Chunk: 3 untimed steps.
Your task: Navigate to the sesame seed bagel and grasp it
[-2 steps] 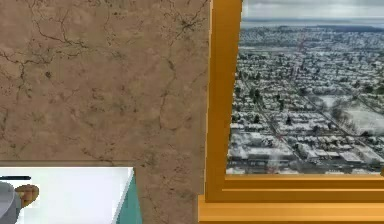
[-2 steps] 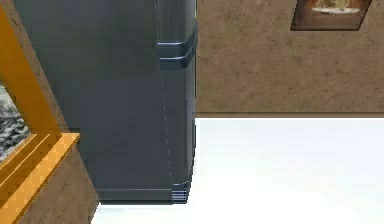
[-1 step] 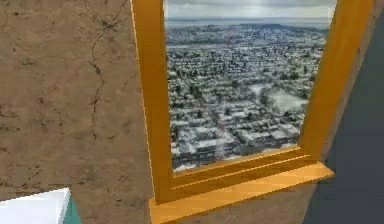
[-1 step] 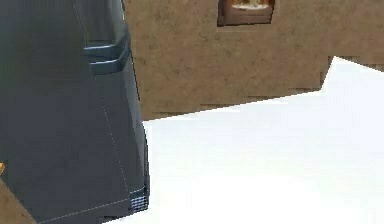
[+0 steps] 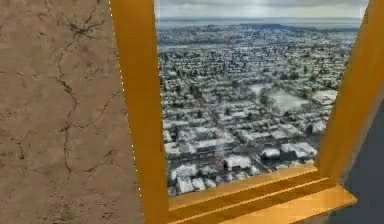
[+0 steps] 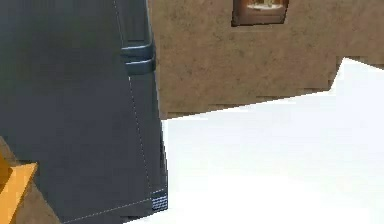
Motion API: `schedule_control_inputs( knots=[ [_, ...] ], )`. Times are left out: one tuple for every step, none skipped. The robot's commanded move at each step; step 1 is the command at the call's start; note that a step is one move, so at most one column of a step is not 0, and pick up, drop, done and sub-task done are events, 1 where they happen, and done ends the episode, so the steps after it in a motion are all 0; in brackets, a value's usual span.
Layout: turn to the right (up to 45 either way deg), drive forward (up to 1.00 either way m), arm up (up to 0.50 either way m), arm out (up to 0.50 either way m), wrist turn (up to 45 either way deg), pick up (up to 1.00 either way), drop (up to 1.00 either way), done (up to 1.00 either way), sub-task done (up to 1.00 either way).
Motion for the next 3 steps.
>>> schedule_control_inputs(
  knots=[
    [-45.0, 0.00, 0.00, 0.00, 0.0, 0.00, 0.00, 0.00, 0.00],
    [-45.0, 0.00, 0.00, 0.00, 0.0, 0.00, 0.00, 0.00, 0.00],
    [-45.0, 0.00, 0.00, 0.00, 0.0, 0.00, 0.00, 0.00, 0.00]
  ],
)
